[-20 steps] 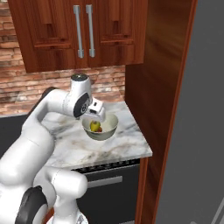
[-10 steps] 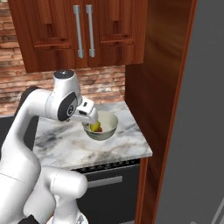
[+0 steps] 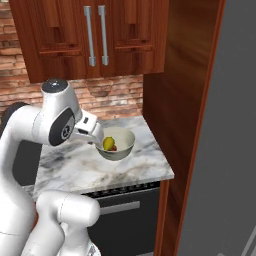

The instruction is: Take the lemon, peach, and fish from the freezer and place them in the bowl on the counter.

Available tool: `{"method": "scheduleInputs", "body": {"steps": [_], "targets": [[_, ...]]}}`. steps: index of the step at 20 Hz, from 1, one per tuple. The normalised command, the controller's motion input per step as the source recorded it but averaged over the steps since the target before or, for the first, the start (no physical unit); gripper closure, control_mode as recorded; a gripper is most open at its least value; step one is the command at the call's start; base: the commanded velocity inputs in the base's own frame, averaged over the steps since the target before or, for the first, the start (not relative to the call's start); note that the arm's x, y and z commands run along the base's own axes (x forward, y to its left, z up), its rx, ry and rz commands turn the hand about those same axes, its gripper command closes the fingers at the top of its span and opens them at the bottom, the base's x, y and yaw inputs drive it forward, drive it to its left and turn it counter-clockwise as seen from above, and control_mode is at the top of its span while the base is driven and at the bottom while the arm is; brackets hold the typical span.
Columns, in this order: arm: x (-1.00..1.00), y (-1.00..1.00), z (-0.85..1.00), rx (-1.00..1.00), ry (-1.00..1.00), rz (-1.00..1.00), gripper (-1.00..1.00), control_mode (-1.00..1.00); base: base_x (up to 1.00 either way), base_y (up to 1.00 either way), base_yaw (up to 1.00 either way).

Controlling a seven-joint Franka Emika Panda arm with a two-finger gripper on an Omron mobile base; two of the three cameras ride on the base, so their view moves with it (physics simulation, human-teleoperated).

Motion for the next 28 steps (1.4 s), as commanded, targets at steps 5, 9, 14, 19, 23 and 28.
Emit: {"method": "scheduleInputs", "body": {"steps": [5,9,14,19,23,28], "targets": [[-0.33,0.04,0.34,0.0,-0.08,0.0,-1.0,-1.0,0.0,0.0,0.0],[-0.26,0.07,0.33,0.0,-0.02,0.0,-1.0,-1.0,0.0,0.0,0.0],[-0.5,0.02,0.27,0.0,0.0,-0.01,-1.0,-1.0,0.0,0.0,0.0],[-0.18,0.0,0.06,-0.01,0.0,-0.01,-1.0,1.0,-0.79,0.0,0.0],[0.0,0.0,0.0,0.0,0.0,0.0,-1.0,1.0,-1.0,0.0,0.0],[0.0,0.0,0.0,0.0,0.0,0.0,-1.0,1.0,-1.0,-0.05,0.0]]}}
